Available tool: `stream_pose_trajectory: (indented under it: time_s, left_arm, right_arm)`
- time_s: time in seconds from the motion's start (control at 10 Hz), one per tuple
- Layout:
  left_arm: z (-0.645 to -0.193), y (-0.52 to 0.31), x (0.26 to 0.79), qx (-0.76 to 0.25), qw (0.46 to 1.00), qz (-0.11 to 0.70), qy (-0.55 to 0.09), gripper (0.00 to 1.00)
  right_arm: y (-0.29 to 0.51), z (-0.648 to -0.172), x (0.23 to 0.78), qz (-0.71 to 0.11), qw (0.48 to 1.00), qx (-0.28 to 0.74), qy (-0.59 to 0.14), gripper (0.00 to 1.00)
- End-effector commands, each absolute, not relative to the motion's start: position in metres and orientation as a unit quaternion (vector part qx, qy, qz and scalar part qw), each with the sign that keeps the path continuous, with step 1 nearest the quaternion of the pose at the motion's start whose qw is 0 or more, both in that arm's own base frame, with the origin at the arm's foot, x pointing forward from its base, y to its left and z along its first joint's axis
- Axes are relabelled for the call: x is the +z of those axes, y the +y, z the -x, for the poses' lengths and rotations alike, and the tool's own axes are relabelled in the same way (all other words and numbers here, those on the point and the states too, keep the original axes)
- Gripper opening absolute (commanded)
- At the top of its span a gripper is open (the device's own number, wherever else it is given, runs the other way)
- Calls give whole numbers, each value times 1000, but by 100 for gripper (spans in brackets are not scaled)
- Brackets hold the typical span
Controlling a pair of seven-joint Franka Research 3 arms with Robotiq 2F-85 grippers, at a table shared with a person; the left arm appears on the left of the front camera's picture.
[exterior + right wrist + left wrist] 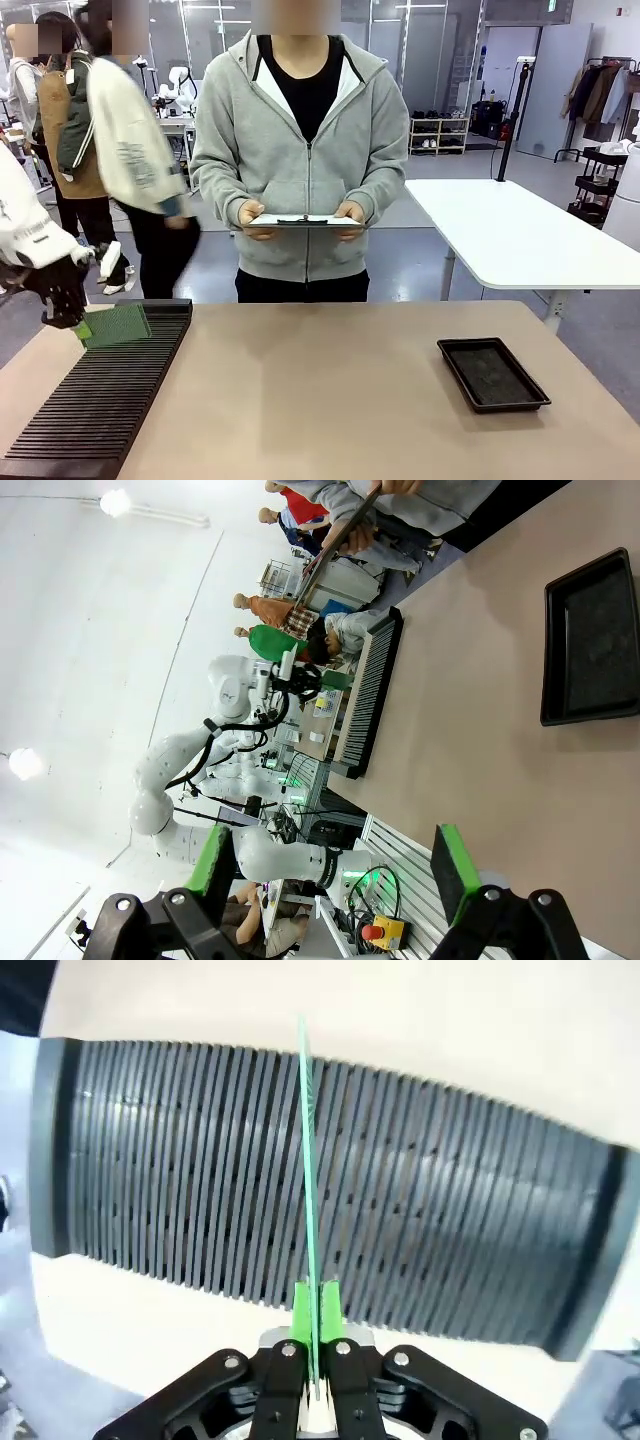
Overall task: Inspect the PCB.
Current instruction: Pick up the Blank PCB and present it to the human.
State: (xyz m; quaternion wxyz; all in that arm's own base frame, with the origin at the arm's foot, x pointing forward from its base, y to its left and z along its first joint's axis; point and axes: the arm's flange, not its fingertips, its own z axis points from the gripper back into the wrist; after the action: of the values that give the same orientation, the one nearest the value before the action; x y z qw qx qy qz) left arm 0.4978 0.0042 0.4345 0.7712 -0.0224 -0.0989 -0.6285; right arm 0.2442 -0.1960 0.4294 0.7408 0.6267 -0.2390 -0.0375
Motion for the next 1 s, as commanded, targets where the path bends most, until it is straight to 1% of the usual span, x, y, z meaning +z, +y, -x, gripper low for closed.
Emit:
stream_pose_trajectory:
  time_s: [0.0, 0.1, 0.2, 0.3, 0.4, 0.5, 0.9]
  left_arm:
    - [-475, 2, 469, -585, 795, 61, -149, 0]
    - [-467, 3, 474, -560, 807, 89, -164, 0]
    - [-465, 5, 471, -545, 820, 103, -141, 0]
    - [-463, 10, 469, -526, 826, 140, -148, 0]
    - [-461, 15, 463, -553, 810, 129, -148, 0]
    - [-464, 8, 479, -552, 814, 104, -146, 0]
    - [-464, 8, 479, -552, 814, 104, -146, 0]
  right_arm:
    - [-197, -244, 432, -628, 739, -34, -244, 100]
    - [-197, -244, 432, -628, 739, -34, -244, 100]
    - [-197, -244, 432, -628, 739, -34, -244, 100]
    - [-197, -244, 432, -628, 739, -34, -244, 100]
    - [-197, -244, 432, -628, 739, -34, -244, 100]
    - [-197, -244, 432, -628, 739, -34, -244, 100]
    - [-197, -244, 432, -628, 739, -34, -244, 100]
